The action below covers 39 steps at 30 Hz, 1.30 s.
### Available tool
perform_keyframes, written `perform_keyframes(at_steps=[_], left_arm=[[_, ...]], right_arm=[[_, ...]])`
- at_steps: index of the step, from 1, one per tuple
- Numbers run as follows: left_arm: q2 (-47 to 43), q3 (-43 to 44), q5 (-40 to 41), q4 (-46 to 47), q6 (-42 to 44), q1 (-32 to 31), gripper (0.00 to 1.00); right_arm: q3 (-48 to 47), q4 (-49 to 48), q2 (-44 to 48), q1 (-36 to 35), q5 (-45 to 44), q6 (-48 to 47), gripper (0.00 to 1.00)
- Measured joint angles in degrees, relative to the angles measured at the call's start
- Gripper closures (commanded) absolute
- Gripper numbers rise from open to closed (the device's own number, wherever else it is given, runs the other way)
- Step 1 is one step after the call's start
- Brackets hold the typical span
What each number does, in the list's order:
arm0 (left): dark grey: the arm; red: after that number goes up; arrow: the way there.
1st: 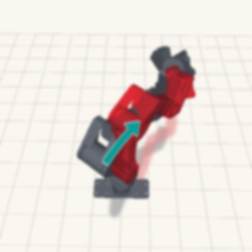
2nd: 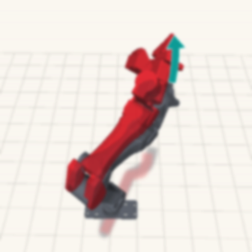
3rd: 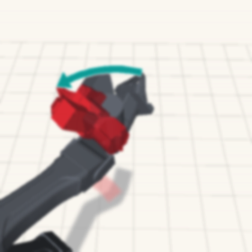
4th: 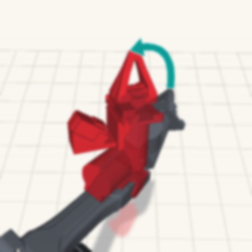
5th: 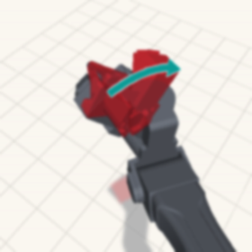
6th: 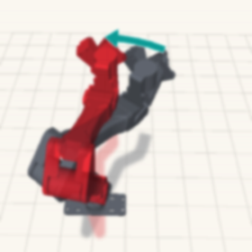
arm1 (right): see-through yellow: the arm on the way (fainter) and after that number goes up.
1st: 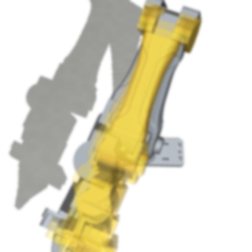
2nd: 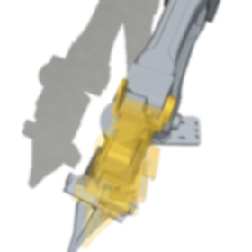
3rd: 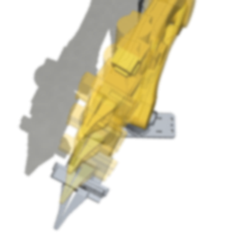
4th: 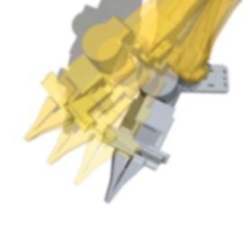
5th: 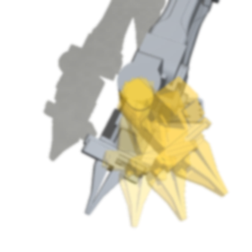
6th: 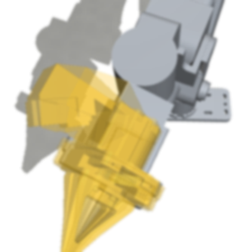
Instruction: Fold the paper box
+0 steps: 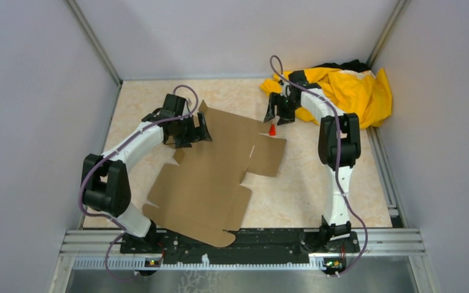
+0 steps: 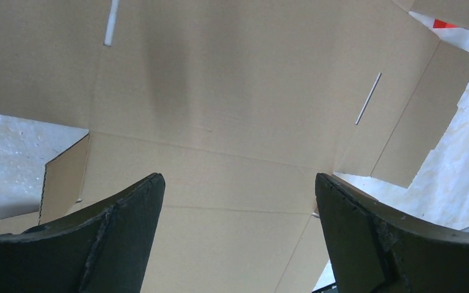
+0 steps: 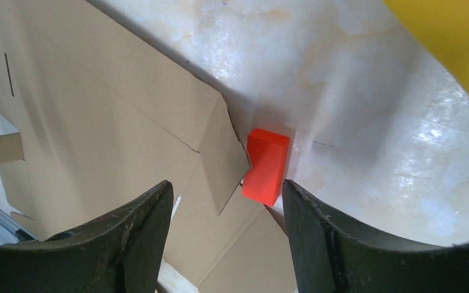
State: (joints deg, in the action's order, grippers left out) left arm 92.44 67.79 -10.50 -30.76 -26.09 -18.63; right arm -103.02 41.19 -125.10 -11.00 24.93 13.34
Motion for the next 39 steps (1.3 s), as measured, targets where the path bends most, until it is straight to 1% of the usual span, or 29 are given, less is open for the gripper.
perform_keyframes(at_steps=[6,9,14,19,22,27,33,34,35,36,37,39], left_arm=[[0.02,-0.02,0.17,0.11,0.02,0.00,0.02],[0.02,-0.02,0.44,0.15,0.04,0.00,0.01],[0.02,-0.02,0.55,0.15,0.02,0.00,0.02],[0.02,0.00,0.59,0.35,-0.02,0.00,0.01],[0.02,0.00,0.66,0.37,-0.04,0.00,0.02],[0.02,-0.02,0.70,0.39,-0.33,0.00,0.02],[0.02,-0.57,0.92,0.83,-0.85,0.00,0.02],[0.02,-0.63,0.96,0.85,-0.87,0.00,0.02],[0.02,-0.66,0.96,0.85,-0.87,0.00,0.02],[0.02,-0.68,0.98,0.87,-0.87,0.00,0.02],[0.02,-0.74,1.01,0.90,-0.87,0.00,0.02],[0.02,-0.90,1.03,1.01,-0.87,0.00,0.02]], right_arm=[[0.24,0.00,0.09,1.03,0.22,0.00,0.35],[0.24,-0.02,0.09,1.07,1.33,0.00,0.38],[0.15,-0.11,-0.02,1.07,3.48,0.31,0.44],[0.13,-1.05,-0.74,1.05,5.14,0.96,0.47],[0.13,-1.36,-1.38,0.98,5.22,1.46,0.51],[0.07,-2.19,-1.79,0.46,5.22,2.36,0.62],[-1.40,-3.28,-3.50,-1.27,5.20,3.37,0.66],[-1.70,-3.30,-3.91,-1.64,5.18,3.41,0.69],[-1.77,-3.48,-4.28,-1.88,5.18,3.41,0.75],[-1.77,-3.45,-4.59,-2.14,5.11,3.41,0.94],[-1.77,-3.41,-4.90,-2.40,5.09,3.41,1.00],[-1.77,-3.28,-5.18,-2.49,4.79,3.58,1.00]])
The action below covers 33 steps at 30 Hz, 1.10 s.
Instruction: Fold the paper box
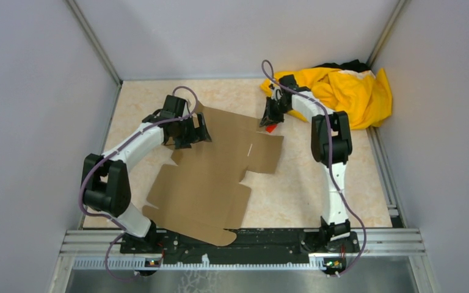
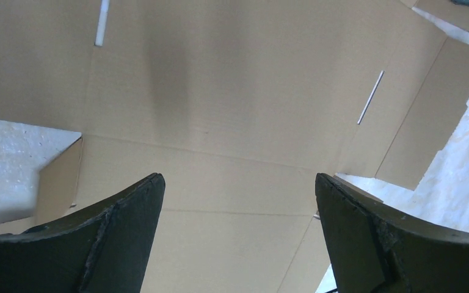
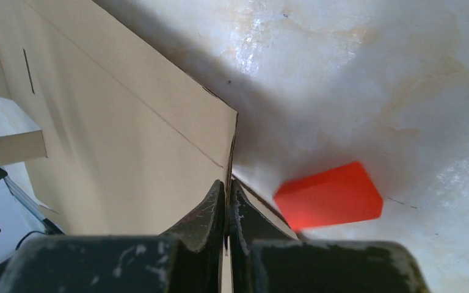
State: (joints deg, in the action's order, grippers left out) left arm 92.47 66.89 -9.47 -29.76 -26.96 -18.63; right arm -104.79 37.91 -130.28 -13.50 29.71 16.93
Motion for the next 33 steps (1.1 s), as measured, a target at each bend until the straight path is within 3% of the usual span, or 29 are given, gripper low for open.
perform_keyframes(at_steps=[5,8,13,22,33], left_arm=[[0.00,-0.28,0.04,0.20,0.00,0.02,0.02],[0.00,-0.28,0.07,0.24,0.00,0.07,0.01],[0.00,2.01,-0.55,-0.72,-0.20,0.37,0.02],[-0.07,12.35,-4.66,-0.66,-3.06,0.39,0.02],[-4.35,15.56,-5.16,-3.19,-6.88,0.39,0.01]], right_arm=[[0.35,-0.31,0.24,-0.37,-1.40,0.09,1.00],[5.42,-3.37,3.91,-0.76,-3.80,-0.83,1.00],[21.31,-12.00,18.80,-4.37,-13.29,-5.42,1.00],[44.68,-28.87,49.79,-16.85,-29.94,-12.63,1.00],[57.96,-37.86,63.08,-30.16,-47.54,-18.53,1.00]])
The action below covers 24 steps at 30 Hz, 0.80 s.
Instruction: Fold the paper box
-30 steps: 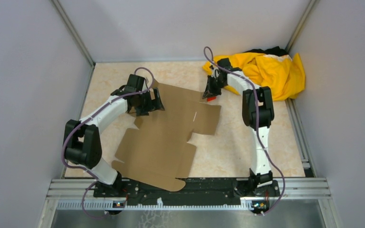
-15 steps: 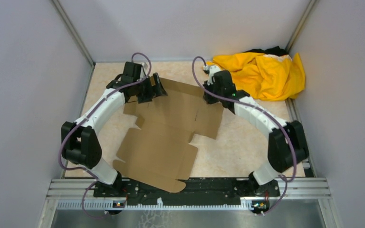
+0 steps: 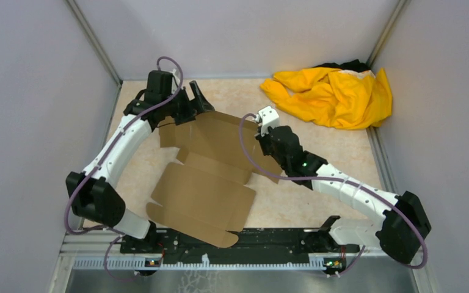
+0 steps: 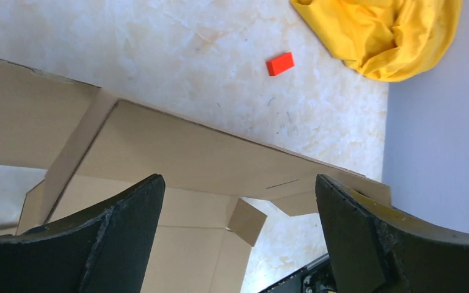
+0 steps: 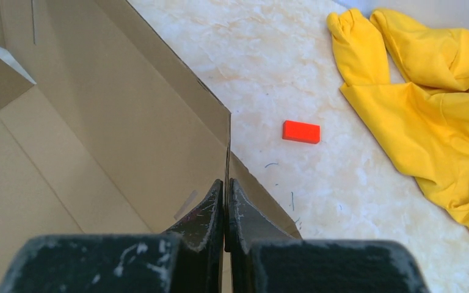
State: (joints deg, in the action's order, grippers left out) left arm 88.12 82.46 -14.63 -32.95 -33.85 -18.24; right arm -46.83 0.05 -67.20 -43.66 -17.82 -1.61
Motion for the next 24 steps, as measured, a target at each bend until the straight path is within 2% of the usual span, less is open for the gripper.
perform_keyframes(at_steps=[4,17,21,24], left_arm=[[-5.38,-1.31,0.07,-0.55,-2.34,0.00,0.01],[-11.30,-11.06,0.63,-2.62,-6.86,-0.33,0.02],[-13.22,-12.92,0.50,-2.25,-7.15,-0.55,0.17],[-13.55,-13.09,0.07,-1.57,-7.48,-0.70,0.46]], right_arm=[[1.81,-1.95,2.40,-5.05,-6.43,-1.57,1.00],[4.57,-5.81,3.41,-22.82,-27.43,-2.25,1.00],[4.85,-5.40,3.34,-24.52,-29.79,-0.76,1.00],[4.85,-4.83,3.34,-24.98,-30.80,-0.09,1.00]])
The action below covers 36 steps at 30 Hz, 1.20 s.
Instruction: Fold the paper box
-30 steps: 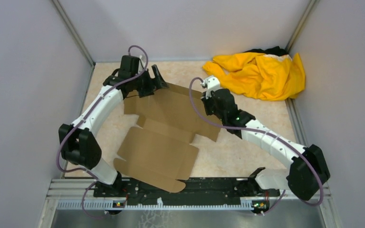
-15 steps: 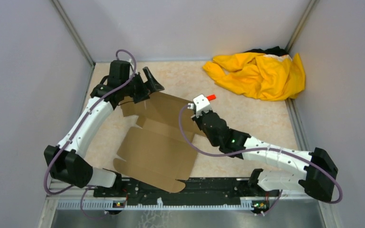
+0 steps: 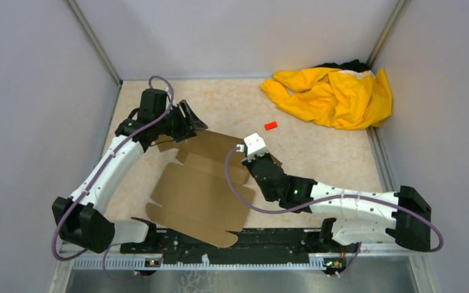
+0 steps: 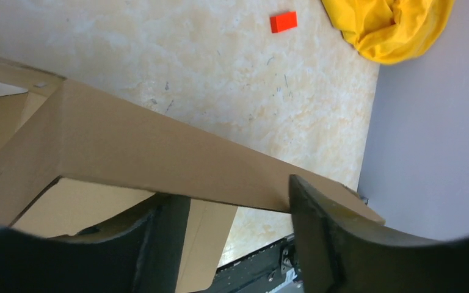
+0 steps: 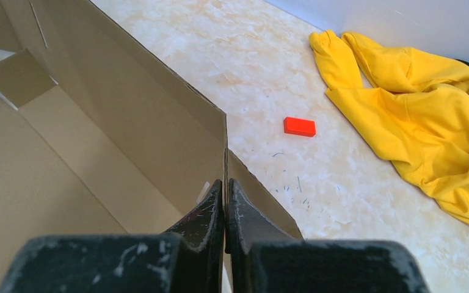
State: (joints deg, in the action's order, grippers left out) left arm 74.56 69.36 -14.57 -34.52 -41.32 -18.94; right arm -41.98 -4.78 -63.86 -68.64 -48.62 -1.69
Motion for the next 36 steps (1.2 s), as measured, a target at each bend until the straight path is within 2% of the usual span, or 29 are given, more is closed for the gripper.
perform_keyframes(at_steps=[4,8,13,15,19,22,26,30,36], left_arm=[[0.00,0.00,-1.11,1.49,-0.48,-0.09,0.83],[0.42,0.00,-1.73,2.78,-2.27,-0.55,0.96],[1.18,-0.02,-1.79,3.30,-2.64,-1.01,0.97],[1.22,-0.09,-1.79,3.28,-2.62,-1.14,0.97],[1.33,-0.22,-1.81,3.19,-2.56,-1.22,0.96],[1.77,-0.24,-1.81,3.08,-2.49,-1.22,0.96],[2.29,-0.33,-1.92,3.15,-2.34,-1.25,0.95],[2.75,-0.39,-2.03,3.45,-2.34,-1.25,0.93],[3.26,-0.39,-2.23,3.89,-1.90,-1.25,0.90]], right_arm=[[0.00,0.96,0.11,-0.26,-0.39,0.44,1.00],[0.00,2.29,0.48,-0.57,-0.33,1.42,1.00],[0.00,4.26,1.60,-0.85,1.22,1.86,1.00],[0.00,5.40,2.62,-0.85,2.51,1.75,0.80],[-0.57,8.85,4.70,-0.83,5.09,0.66,0.52],[-3.52,11.78,5.92,-0.83,7.48,-1.49,0.37],[-10.51,14.51,4.94,-0.83,10.21,-5.49,0.36],[-18.97,16.55,-0.63,-0.83,14.05,-9.22,0.36],[-23.15,20.85,-8.48,-0.83,20.35,-11.72,0.39]])
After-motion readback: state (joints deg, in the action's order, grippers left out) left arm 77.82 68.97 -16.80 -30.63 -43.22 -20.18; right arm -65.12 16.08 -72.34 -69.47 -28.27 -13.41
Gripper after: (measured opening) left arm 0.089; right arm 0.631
